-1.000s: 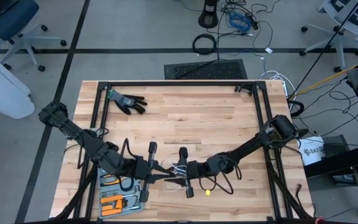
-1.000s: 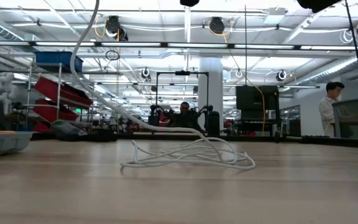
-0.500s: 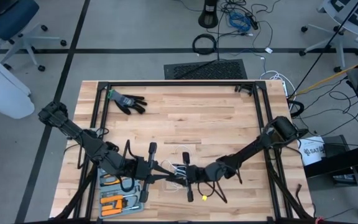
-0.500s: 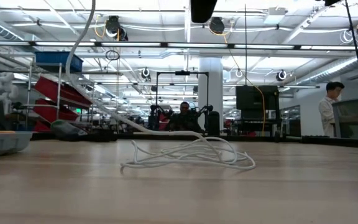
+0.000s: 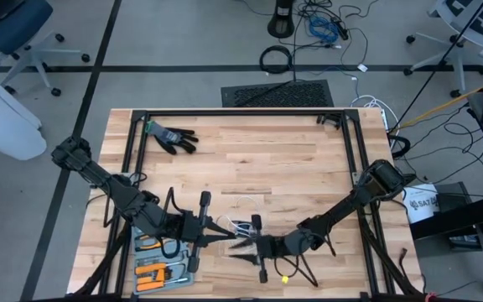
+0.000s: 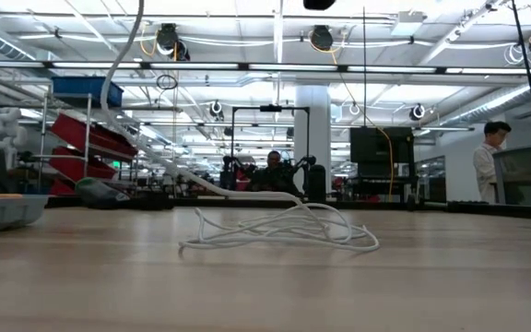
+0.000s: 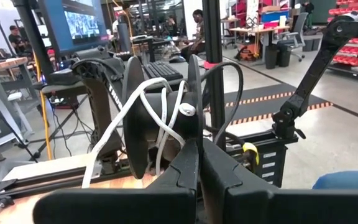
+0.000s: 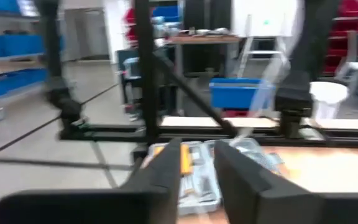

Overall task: Coil cords
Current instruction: Coil the white cable wire into the spool

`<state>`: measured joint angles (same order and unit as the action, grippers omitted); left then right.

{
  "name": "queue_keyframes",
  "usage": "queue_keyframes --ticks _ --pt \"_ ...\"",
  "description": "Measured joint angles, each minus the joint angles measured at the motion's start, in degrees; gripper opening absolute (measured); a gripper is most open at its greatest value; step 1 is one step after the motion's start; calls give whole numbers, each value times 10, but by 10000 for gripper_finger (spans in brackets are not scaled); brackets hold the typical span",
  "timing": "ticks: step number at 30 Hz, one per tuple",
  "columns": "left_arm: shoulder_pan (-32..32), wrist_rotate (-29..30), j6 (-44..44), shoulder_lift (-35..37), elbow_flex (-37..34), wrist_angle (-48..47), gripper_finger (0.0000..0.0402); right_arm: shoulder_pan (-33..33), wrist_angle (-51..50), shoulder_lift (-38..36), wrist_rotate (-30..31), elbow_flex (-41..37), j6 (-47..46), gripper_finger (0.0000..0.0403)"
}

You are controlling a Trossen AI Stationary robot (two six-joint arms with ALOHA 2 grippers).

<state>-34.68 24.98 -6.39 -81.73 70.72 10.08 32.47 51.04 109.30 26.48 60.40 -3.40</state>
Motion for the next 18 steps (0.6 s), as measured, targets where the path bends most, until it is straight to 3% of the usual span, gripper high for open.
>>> queue_keyframes --ticks 6,9,13,18 --pt "0 0 -1 0 0 0 6 -22 49 0 31 0 -2 193" --pt "0 0 -1 0 0 0 6 -32 65 0 15 0 -2 220" --pt "0 0 -2 0 0 0 6 -37 80 0 3 0 0 213" --pt "0 0 -4 0 0 0 6 -43 93 -1 4 0 5 141"
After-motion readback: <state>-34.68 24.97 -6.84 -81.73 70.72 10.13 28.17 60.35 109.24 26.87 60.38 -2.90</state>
